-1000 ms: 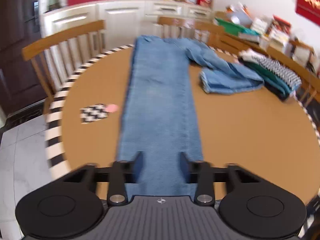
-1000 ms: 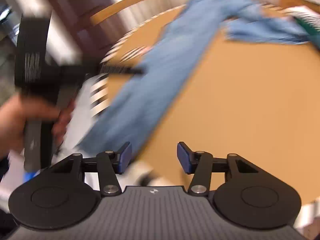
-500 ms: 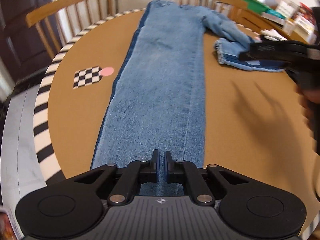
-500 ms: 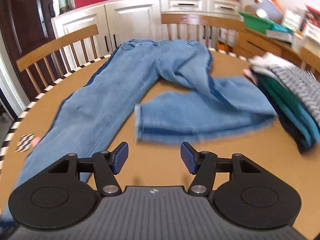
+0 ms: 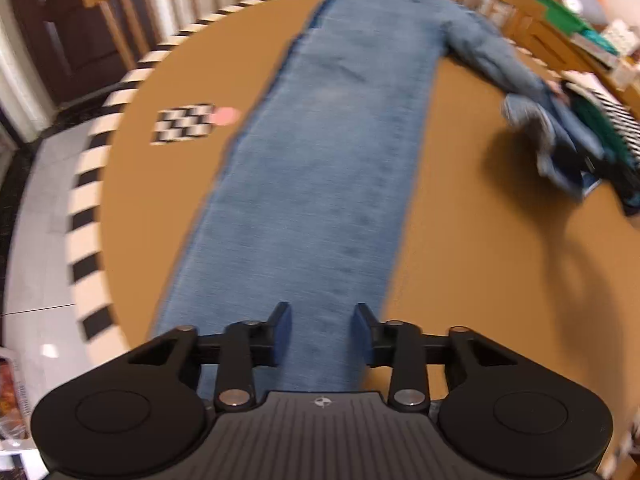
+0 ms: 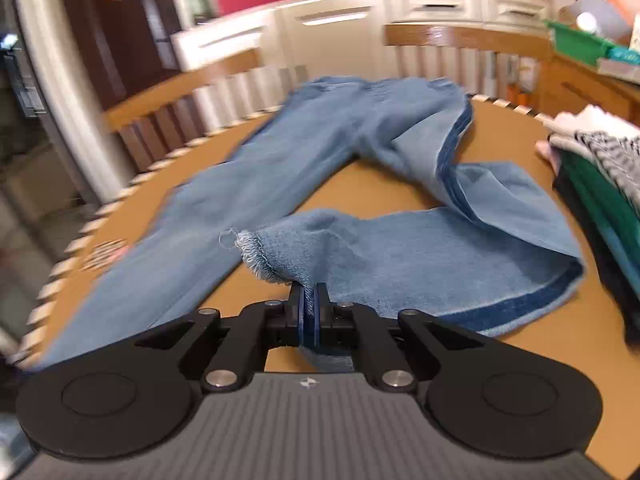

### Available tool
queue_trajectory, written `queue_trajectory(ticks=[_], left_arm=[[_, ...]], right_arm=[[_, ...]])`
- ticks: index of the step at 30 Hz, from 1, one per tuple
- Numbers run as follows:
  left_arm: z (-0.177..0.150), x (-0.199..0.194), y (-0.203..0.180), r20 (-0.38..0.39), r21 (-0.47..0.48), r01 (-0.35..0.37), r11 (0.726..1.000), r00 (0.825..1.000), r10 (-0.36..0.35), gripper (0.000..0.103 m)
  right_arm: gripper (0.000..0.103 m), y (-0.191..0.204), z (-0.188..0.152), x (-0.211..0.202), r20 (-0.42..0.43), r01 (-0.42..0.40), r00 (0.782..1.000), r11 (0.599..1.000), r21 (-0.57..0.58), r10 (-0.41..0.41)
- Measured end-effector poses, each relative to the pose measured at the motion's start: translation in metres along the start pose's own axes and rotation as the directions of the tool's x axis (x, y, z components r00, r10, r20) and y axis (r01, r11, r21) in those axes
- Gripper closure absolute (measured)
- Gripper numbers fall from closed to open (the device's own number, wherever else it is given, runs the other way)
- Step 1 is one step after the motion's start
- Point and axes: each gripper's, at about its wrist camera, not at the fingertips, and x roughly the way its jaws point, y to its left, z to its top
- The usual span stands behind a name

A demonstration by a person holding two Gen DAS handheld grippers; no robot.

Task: Fold clothes

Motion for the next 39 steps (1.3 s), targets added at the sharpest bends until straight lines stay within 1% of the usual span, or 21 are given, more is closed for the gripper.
queue_trajectory(ticks=[1,3,4,6,8,10,14,16,18,19,20,23,25,26,27,29,30,31,33,35,39], left_arm=[[-0.002,-0.001,-0.007,0.003,0.023,0.026,0.999,1.0,-0.026,0.065],[-0.009,-0.004,-0.021,0.009,0.078,0.076,0.994,0.997,-0.076,0.064],[-0.013,-0.006,-0.029,0.009,0.106,0.105,0.989,0.994,-0.106,0.064],[-0.023,-0.01,-0.041,0.003,0.156,0.162,0.975,0.986,-0.164,0.063],[-0.034,-0.015,-0.05,-0.009,0.191,0.21,0.959,0.977,-0.212,0.062],[-0.047,-0.019,-0.056,-0.025,0.212,0.261,0.942,0.965,-0.261,0.061],[-0.072,-0.024,-0.068,-0.047,0.212,0.323,0.922,0.946,-0.32,0.06],[-0.083,-0.025,-0.073,-0.056,0.18,0.349,0.92,0.937,-0.344,0.06],[-0.087,-0.029,-0.077,-0.058,0.17,0.367,0.914,0.93,-0.363,0.06],[-0.089,-0.033,-0.078,-0.045,0.185,0.368,0.911,0.93,-0.366,0.059],[-0.089,-0.039,-0.079,-0.021,0.203,0.358,0.911,0.932,-0.361,0.059],[-0.088,-0.054,-0.082,0.074,0.235,0.319,0.918,0.936,-0.344,0.056],[-0.083,-0.061,-0.089,0.138,0.226,0.317,0.921,0.926,-0.352,0.057],[-0.08,-0.063,-0.095,0.162,0.223,0.312,0.923,0.922,-0.351,0.057],[-0.078,-0.063,-0.104,0.167,0.226,0.302,0.926,0.925,-0.342,0.061],[-0.076,-0.051,-0.125,0.135,0.239,0.287,0.928,0.936,-0.324,0.075],[-0.076,-0.043,-0.136,0.104,0.241,0.279,0.93,0.945,-0.31,0.087],[-0.078,-0.034,-0.146,0.074,0.236,0.273,0.933,0.952,-0.297,0.091],[-0.082,-0.022,-0.16,0.034,0.225,0.258,0.94,0.962,-0.272,0.089],[-0.088,-0.01,-0.167,-0.012,0.209,0.22,0.953,0.975,-0.223,0.09],[-0.097,-0.005,-0.173,0.011,0.158,0.16,0.974,0.986,-0.164,0.09]], right_arm=[[0.099,0.004,-0.011,-0.017,-0.015,-0.028,0.999,1.0,0.008,0.028],[0.099,0.014,-0.04,-0.045,-0.071,-0.046,0.996,0.999,0.023,0.047],[0.099,0.021,-0.055,-0.057,-0.097,-0.047,0.994,0.999,0.022,0.049],[0.099,0.036,-0.084,-0.077,-0.137,-0.02,0.99,1.0,0.005,0.02],[0.099,0.047,-0.108,-0.095,-0.147,-0.009,0.989,0.999,0.047,0.016],[0.099,0.061,-0.125,-0.112,-0.123,0.008,0.992,0.998,0.064,0.0],[0.098,0.088,-0.14,-0.136,-0.114,0.105,0.987,0.993,-0.057,-0.111],[0.095,0.086,-0.146,-0.139,-0.143,0.164,0.973,0.979,-0.119,-0.18],[0.093,0.077,-0.147,-0.136,-0.21,0.188,0.954,0.972,-0.143,-0.215],[0.09,0.072,-0.148,-0.137,-0.23,0.179,0.952,0.977,-0.115,-0.201],[0.089,0.066,-0.149,-0.138,-0.259,0.145,0.952,0.987,-0.072,-0.159],[0.087,0.054,-0.143,-0.147,-0.268,0.1,0.958,0.995,-0.017,-0.101],[0.085,0.047,-0.133,-0.149,-0.242,0.122,0.961,0.99,-0.066,-0.135],[0.085,0.04,-0.128,-0.148,-0.212,0.132,0.966,0.989,-0.074,-0.145],[0.084,0.033,-0.121,-0.141,-0.181,0.133,0.973,0.989,-0.07,-0.143],[0.079,0.02,-0.104,-0.125,-0.117,0.13,0.984,0.99,-0.058,-0.136],[0.077,0.015,-0.098,-0.111,-0.112,0.122,0.985,0.99,-0.07,-0.13],[0.076,0.012,-0.093,-0.096,-0.114,0.114,0.986,0.99,-0.086,-0.123],[0.077,0.005,-0.09,-0.071,-0.138,0.079,0.985,0.985,-0.155,-0.101],[0.077,-0.001,-0.092,-0.052,-0.193,0.056,0.976,0.975,-0.215,-0.099],[0.07,-0.005,-0.1,-0.052,-0.198,-0.012,0.979,0.946,-0.324,-0.056]])
